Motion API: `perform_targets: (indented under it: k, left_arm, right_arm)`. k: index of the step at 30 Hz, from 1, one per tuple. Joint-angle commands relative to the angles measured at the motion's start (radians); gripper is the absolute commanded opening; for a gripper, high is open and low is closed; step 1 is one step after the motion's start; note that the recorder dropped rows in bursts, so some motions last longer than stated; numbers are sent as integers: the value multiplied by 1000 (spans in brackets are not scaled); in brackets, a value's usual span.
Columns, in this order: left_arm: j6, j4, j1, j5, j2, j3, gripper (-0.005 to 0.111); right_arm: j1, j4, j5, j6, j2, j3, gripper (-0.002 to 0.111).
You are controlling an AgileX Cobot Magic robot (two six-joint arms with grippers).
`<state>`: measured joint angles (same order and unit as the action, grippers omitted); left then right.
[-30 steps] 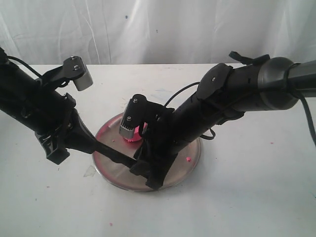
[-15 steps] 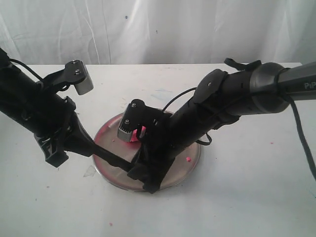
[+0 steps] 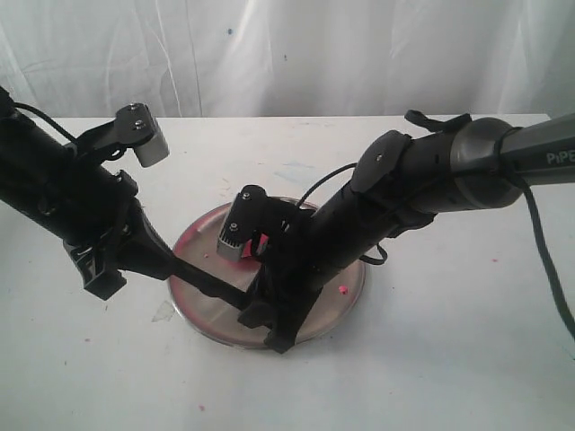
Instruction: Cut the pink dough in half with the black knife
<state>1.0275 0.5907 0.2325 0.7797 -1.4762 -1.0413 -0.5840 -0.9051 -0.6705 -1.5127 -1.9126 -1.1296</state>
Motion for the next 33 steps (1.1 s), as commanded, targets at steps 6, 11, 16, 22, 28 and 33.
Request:
perform_targets:
  k: [6,11,16,22,28,33]
  left_arm:
    - [-4,0,0,12,10,-1,0]
    - [-12,-8,0,-10,10,-1,8]
    - [-44,-8,0,-69,10,-1,42]
    - [-63,-4,0,-135,10,-1,52]
    - [-80,-10,0,-139,10,-1,52]
    - [-145,-35,0,-144,15,-1,51]
  right_arm:
    - [6,4,16,22,15,3,1]
    - [6,62,23,90,49,0,0]
    - [6,188,49,221,87,-4,0]
    - [6,332,43,428,138,-26,0]
    - [6,418,58,595,151,-26,0]
    - [6,582,65,799,151,-26,0]
